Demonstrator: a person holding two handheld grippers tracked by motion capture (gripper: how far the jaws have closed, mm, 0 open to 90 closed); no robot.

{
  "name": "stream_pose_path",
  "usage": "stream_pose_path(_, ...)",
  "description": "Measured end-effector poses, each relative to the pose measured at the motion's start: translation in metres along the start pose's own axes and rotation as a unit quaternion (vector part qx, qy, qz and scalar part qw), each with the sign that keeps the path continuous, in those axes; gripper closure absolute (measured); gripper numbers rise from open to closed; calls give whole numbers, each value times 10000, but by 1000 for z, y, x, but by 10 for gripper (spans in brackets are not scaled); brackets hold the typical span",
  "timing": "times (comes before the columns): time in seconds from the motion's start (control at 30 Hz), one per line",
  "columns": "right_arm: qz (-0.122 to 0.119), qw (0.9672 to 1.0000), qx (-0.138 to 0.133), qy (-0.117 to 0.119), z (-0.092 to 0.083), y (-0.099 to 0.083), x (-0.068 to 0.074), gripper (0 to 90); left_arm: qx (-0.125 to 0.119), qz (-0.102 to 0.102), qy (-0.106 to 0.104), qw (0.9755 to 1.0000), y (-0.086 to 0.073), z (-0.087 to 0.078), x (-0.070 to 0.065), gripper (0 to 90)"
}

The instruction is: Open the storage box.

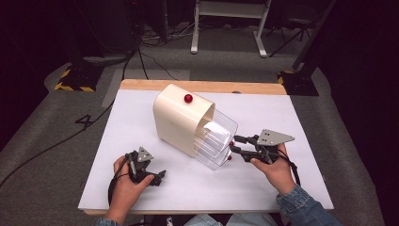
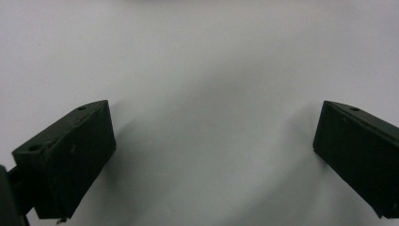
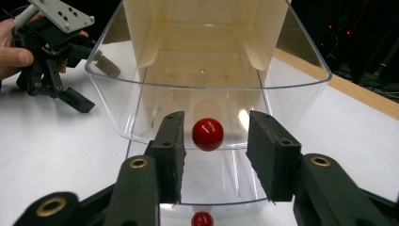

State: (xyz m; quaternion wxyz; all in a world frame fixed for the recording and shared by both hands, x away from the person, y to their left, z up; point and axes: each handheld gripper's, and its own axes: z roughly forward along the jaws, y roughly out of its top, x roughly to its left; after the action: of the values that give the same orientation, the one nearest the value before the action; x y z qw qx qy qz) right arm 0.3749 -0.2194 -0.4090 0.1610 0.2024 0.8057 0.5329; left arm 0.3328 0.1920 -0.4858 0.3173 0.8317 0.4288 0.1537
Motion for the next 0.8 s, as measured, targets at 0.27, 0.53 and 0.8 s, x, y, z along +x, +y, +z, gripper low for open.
stream_pose_path(0.27,-19,10000,-25,-62,-10,-4,-1,539,4,1,-8,10000,0,0,0,0)
stream_pose_path(0.53,70,9995,-20,-302,-34,-9,-6,481,-7,-37,-38,10000,0,0,1,0)
stream_pose_path(0.8,276,9980,203,-524,-63,-29,-20,446,-12,-28,-32,10000,0,0,0,0)
